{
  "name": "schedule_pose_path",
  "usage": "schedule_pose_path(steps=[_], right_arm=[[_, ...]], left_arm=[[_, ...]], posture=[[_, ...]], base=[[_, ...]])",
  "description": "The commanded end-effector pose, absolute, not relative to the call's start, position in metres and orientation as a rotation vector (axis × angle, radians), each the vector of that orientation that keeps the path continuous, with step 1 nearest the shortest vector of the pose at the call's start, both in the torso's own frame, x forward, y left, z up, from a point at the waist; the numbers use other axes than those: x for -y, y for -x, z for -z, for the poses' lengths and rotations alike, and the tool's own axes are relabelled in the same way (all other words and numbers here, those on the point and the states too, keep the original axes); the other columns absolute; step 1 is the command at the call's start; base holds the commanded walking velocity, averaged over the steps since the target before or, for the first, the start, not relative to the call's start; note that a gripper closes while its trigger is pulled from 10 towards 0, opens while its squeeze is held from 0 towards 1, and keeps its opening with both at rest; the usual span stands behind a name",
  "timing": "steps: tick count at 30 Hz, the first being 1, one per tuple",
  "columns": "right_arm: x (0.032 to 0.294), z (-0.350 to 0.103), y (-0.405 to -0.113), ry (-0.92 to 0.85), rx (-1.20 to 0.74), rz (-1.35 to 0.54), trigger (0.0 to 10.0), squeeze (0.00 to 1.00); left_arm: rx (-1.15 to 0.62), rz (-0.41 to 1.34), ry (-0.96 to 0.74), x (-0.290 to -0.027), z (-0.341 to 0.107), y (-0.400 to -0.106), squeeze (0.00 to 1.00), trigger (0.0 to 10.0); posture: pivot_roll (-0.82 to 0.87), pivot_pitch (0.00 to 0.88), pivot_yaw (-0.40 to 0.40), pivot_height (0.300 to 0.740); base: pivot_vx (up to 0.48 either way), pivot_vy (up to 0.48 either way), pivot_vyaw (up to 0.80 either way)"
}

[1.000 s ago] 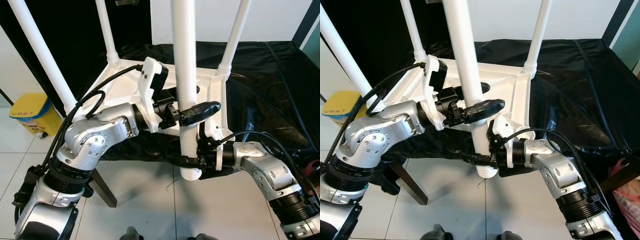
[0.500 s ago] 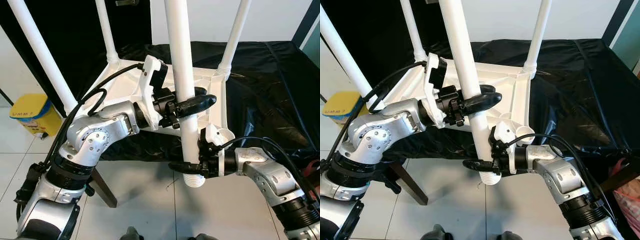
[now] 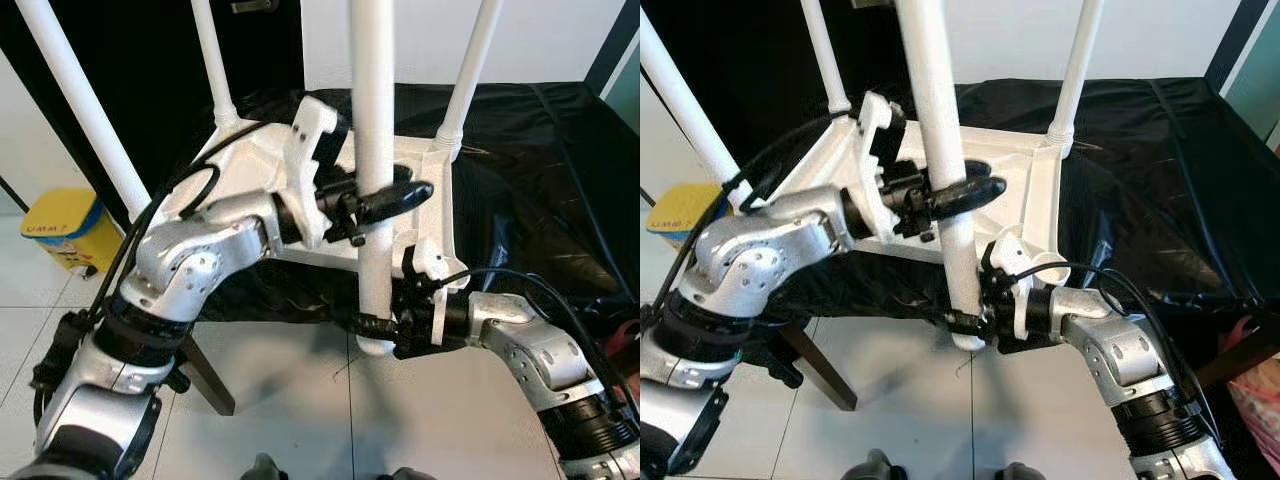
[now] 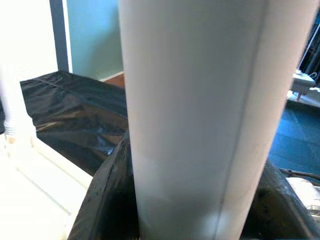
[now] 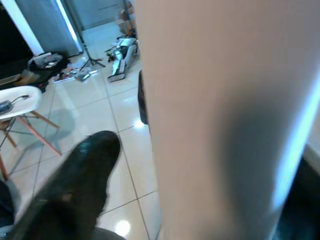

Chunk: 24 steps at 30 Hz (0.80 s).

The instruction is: Building children table

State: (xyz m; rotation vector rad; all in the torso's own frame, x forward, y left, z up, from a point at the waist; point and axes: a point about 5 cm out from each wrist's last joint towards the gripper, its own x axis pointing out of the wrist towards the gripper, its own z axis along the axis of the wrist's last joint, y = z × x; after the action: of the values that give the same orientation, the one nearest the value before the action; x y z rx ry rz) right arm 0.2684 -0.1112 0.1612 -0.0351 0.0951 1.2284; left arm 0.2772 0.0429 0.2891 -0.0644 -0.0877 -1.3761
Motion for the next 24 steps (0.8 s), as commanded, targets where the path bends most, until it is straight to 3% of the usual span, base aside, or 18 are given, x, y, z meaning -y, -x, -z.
schedule_pose_path(steps=[1,7,8,9,10,24], right_arm=[[0.112,-0.164,-0.270,0.023,-0.081,-1.212,10.0,1.00],[0.111,-0.171,-0.275,0.003,-0.031,-1.150,10.0,1.00],[0.110,-0.175,-0.277,-0.009,-0.005,-1.121,10.0,0.54],[0.110,-0.175,-0.277,-0.009,-0.005,-1.121,10.0,0.54],[0.109,-0.180,-0.281,-0.021,0.022,-1.085,10.0,0.00],[0.106,-0.200,-0.312,-0.131,0.142,-0.623,10.0,0.00]], left_arm=[[0.088,1.505,0.052,-0.043,-0.292,-0.273,0.00,10.0],[0.065,1.390,0.064,-0.044,-0.306,-0.286,0.00,10.0],[0.064,1.347,0.059,-0.044,-0.311,-0.291,0.00,10.0],[0.064,1.347,0.059,-0.044,-0.311,-0.291,0.00,10.0],[0.041,1.311,0.074,-0.043,-0.313,-0.296,0.00,10.0],[0.055,1.088,0.164,-0.027,-0.332,-0.318,0.00,10.0]], posture=[[-0.01,0.060,0.042,0.740],[-0.01,0.063,0.044,0.740],[-0.01,0.063,0.046,0.740],[-0.01,0.063,0.046,0.740],[-0.01,0.065,0.044,0.740],[-0.01,0.058,0.039,0.740]], base=[[0.000,0.000,0.00],[0.000,0.000,0.00],[0.000,0.000,0.00],[0.000,0.000,0.00],[0.000,0.000,0.00],[0.000,0.000,0.00]])
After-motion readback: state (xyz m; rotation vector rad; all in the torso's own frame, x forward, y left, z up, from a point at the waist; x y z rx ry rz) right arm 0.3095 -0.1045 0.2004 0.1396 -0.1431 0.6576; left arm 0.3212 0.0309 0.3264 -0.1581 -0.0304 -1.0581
